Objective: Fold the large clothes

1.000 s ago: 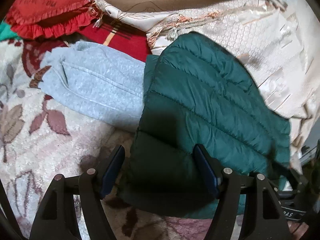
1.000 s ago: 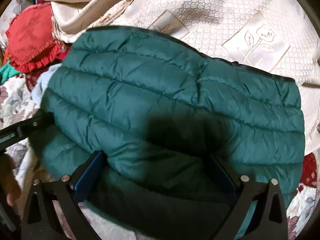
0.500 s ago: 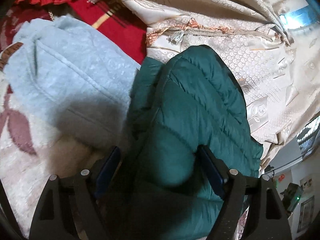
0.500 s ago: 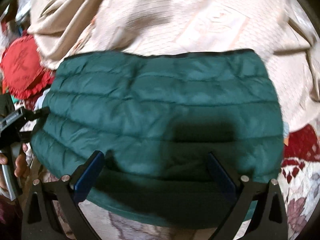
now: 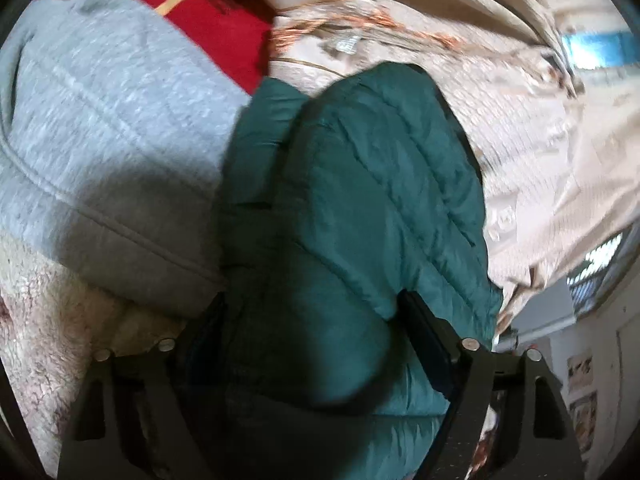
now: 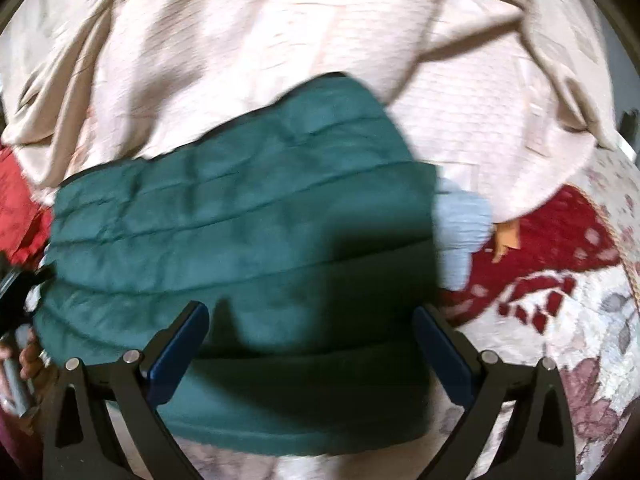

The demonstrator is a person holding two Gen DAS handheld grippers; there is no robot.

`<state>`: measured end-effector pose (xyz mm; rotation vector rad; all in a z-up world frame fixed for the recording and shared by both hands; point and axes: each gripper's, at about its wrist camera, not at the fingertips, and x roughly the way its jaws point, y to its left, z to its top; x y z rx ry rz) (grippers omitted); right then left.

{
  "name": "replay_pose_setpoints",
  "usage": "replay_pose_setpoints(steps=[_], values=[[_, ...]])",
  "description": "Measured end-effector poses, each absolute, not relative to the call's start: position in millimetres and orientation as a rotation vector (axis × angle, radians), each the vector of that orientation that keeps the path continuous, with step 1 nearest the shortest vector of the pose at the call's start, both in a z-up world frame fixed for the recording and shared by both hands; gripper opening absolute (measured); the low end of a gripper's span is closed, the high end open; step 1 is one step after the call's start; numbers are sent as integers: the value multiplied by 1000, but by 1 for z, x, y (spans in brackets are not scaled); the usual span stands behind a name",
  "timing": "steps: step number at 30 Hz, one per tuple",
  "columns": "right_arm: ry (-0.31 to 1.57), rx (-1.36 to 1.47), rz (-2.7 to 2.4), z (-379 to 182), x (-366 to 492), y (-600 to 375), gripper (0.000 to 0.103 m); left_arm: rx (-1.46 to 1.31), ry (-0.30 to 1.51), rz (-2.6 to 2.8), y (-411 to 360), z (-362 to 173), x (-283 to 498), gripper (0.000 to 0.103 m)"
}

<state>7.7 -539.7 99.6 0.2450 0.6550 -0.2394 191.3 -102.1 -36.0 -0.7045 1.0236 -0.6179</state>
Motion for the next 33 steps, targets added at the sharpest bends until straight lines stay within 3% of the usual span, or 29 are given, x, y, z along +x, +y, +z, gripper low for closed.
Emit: replay_pose_setpoints(steps=[4, 9, 21, 24, 26, 29, 31, 33], values=[[665, 343, -257, 86, 12, -573, 103, -697, 1028, -612, -104, -35, 192, 65], [671, 485, -156, 72, 30, -598, 103, -682, 1030, -577, -112, -34, 197, 71], [742, 573, 91, 45, 86, -617, 103, -678, 1054, -569, -126, -40, 207, 80], [752, 599, 107, 42, 87, -616, 103, -635, 1046, -575, -133, -35, 204, 68], [755, 598, 112, 43, 87, -613, 100, -611, 1036, -581, -138, -30, 201, 52], [741, 567, 112, 52, 81, -598, 79, -570, 1005, -596, -139, -16, 191, 34], [728, 530, 116, 63, 73, -588, 59, -556, 992, -610, -139, -8, 185, 27], [707, 492, 116, 74, 60, -578, 50, -557, 985, -625, -138, -2, 178, 23]])
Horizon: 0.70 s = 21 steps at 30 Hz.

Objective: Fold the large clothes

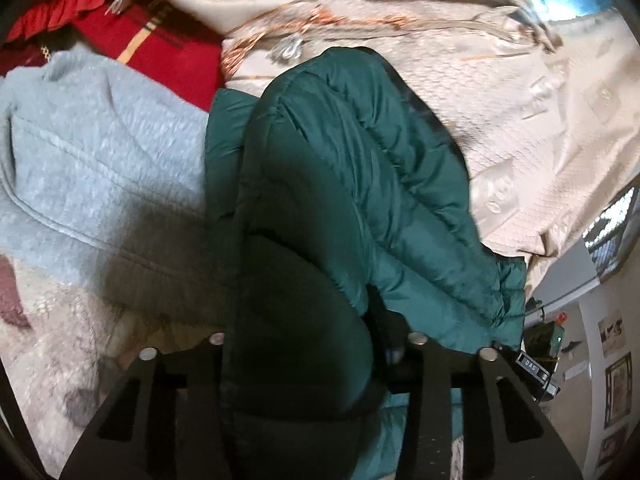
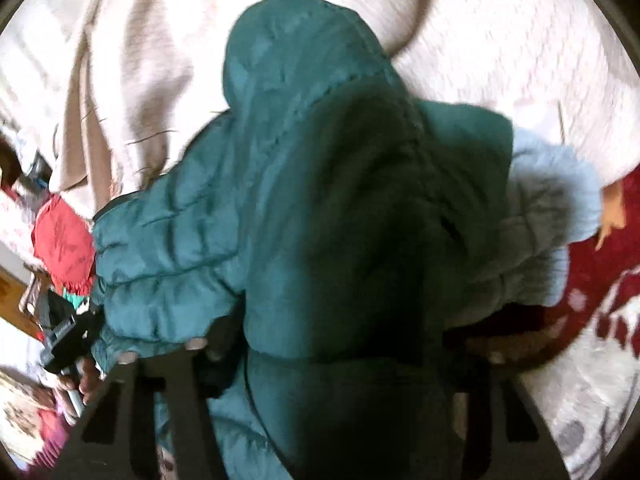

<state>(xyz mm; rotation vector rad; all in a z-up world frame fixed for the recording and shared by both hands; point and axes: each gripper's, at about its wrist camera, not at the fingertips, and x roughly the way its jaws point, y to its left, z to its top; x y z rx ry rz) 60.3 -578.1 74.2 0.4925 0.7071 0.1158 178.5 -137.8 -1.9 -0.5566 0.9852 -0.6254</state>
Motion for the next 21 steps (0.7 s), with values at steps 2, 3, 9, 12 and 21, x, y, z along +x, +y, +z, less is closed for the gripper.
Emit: replay_pose_setpoints(steps=[2, 3, 9, 12, 21], values=[[684, 482, 120, 84, 52, -571, 46, -555, 982, -640, -134, 5, 171, 20], [667, 480, 128, 89, 44, -567, 45, -550, 981, -645, -132, 8, 168, 20], [633, 497, 165, 108, 14, -544, 43, -527, 972, -703, -119, 30, 133, 18], [648, 503, 172, 110, -6, -534, 43, -515, 982, -725, -111, 40, 111, 18], [691, 549, 205, 98, -90, -528, 43, -468, 1061, -741, -80, 41, 53, 18]])
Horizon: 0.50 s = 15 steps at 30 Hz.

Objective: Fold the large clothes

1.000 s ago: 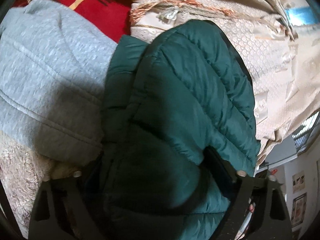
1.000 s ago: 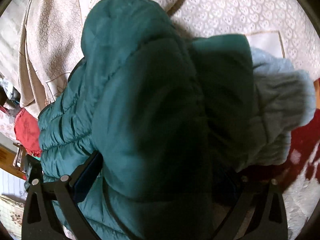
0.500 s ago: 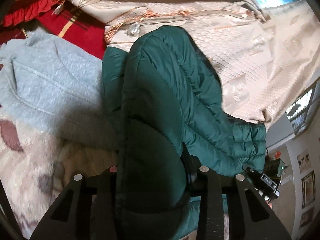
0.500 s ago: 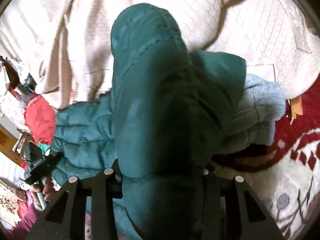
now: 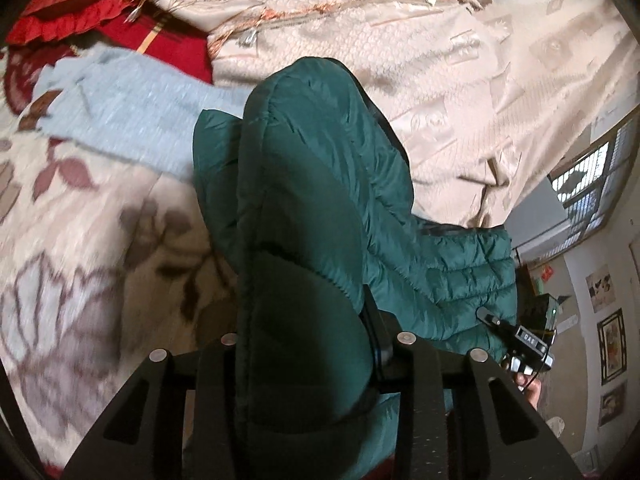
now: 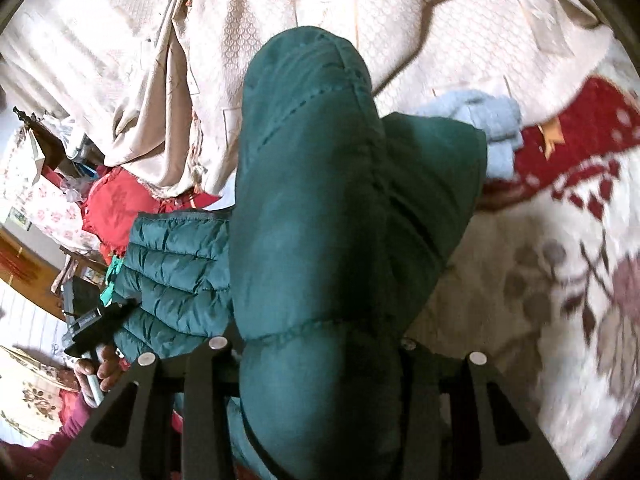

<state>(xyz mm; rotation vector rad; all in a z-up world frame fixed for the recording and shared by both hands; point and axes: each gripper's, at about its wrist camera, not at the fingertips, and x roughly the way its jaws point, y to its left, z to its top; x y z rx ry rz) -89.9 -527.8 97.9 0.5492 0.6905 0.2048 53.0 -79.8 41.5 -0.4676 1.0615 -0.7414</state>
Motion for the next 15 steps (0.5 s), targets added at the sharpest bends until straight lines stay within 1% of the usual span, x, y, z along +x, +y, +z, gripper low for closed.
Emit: replay_pose_setpoints(steps=[3, 5, 7, 8, 10, 11, 13, 15], values=[[706, 571, 190, 88, -102, -533, 44, -436, 1080, -699, -79, 34, 49, 20], [726, 565, 142, 81, -105, -537, 48, -439, 1110, -654, -77, 24, 49, 25], [768, 529, 65, 70, -99, -537, 56, -434, 1135, -601, -75, 10, 52, 31], [784, 514, 39, 64, -94, -536, 58, -437, 1136, -592, -74, 6, 51, 33], [787, 496, 6, 53, -91, -537, 67, -447, 1132, -571, -74, -1, 53, 38], [789, 496, -5, 48, -89, -537, 69, -446, 1125, -560, -74, -3, 53, 41], [794, 497, -21, 41, -85, -537, 75, -445, 1118, -540, -75, -2, 50, 43], [792, 535, -20, 37, -85, -543, 77, -426, 1112, -525, -76, 2, 46, 44]])
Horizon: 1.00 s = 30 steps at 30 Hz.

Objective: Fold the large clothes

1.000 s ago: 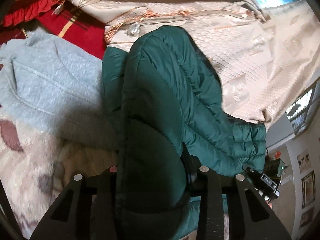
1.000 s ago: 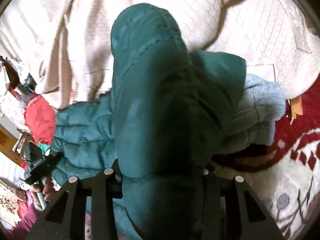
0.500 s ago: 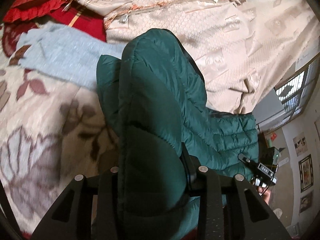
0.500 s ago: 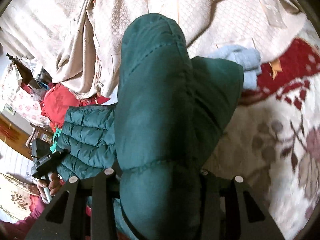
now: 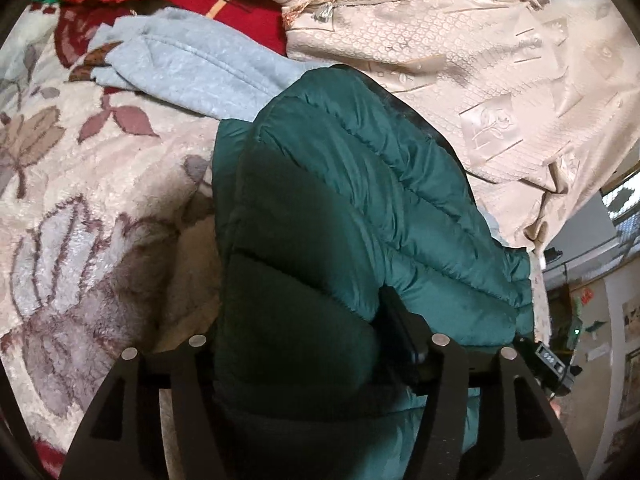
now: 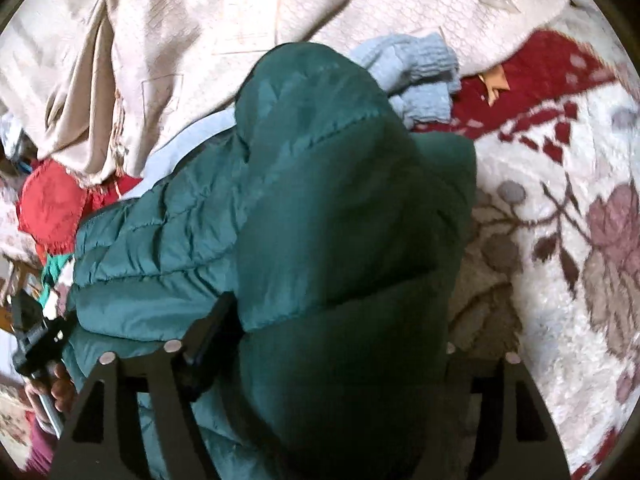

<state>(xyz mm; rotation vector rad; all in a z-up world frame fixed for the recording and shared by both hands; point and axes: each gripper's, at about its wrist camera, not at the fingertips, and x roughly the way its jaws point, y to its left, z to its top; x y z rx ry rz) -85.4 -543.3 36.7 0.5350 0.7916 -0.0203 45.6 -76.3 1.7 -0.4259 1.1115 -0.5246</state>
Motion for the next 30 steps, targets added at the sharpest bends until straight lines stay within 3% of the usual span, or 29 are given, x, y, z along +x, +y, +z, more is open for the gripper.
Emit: replay_pose_setpoints(steps=[11, 22, 30], values=[[786, 480, -96, 55, -112, -540, 87, -346, 1087, -444, -75, 30, 29, 44], [717, 409, -144, 96, -146, -525, 91, -51, 826, -294, -87, 89, -15, 44], [693, 265, -135, 109, -142, -465, 96, 34, 760, -296, -132, 97, -36, 44]])
